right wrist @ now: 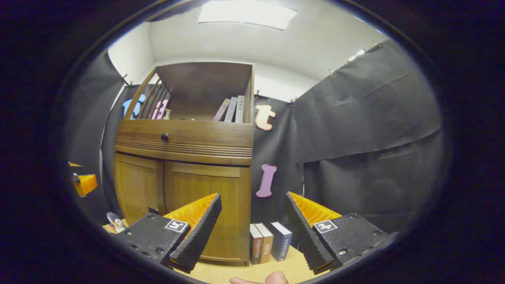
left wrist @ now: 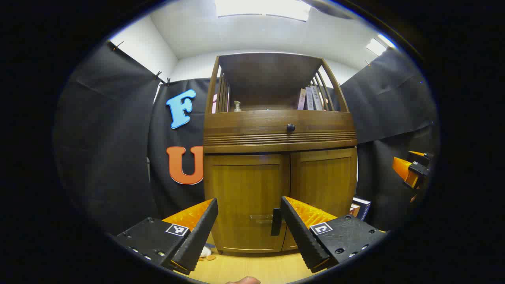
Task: Open the right door of the double-door shoe cabinet with the right hand, and open the left door with the left hand.
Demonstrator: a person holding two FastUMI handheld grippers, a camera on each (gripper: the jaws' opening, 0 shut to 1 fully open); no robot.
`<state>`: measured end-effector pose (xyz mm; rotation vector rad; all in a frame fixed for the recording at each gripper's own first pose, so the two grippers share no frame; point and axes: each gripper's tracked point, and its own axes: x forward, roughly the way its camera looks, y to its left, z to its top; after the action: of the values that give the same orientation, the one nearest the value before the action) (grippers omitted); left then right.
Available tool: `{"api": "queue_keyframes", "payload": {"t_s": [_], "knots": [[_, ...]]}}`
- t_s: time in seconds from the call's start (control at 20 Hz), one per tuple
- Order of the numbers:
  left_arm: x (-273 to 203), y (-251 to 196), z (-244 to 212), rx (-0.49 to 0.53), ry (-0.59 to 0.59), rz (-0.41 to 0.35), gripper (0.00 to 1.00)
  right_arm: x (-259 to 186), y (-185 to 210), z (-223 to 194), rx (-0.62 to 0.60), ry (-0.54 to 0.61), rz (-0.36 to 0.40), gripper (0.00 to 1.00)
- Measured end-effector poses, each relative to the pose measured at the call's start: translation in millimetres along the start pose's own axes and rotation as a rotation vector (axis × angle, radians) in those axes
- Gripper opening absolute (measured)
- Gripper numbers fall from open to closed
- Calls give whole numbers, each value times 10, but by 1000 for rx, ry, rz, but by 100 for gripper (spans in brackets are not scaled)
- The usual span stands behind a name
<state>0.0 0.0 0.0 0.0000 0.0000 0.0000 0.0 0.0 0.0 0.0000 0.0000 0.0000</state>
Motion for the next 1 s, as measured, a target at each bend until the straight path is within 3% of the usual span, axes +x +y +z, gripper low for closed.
{"api": "queue_keyframes", "payload": {"t_s": [0.15, 0.2, 0.25, 0.5, 0.9, 0.95, 1.0], "knots": [[-74, 47, -6, 1, 3, 37, 96, 54, 140, -119, 7, 24, 57, 100], [-86, 87, -1, 5, 2, 54, 100, 98, 153, -146, 6, 33, 70, 100], [-101, 128, -11, 12, 5, 72, 95, 121, 172, -159, 5, 42, 82, 100], [-161, 241, 44, 26, 0, 119, 96, 192, 305, -115, 11, 33, 125, 100], [-68, 98, 41, -17, -3, 54, 96, 184, 497, -98, -9, 38, 143, 100], [-43, 78, 19, -22, 5, 42, 100, 182, 522, -120, -5, 45, 143, 100], [-21, 67, -9, -26, 12, 29, 96, 172, 549, -161, -4, 56, 141, 100]]}}
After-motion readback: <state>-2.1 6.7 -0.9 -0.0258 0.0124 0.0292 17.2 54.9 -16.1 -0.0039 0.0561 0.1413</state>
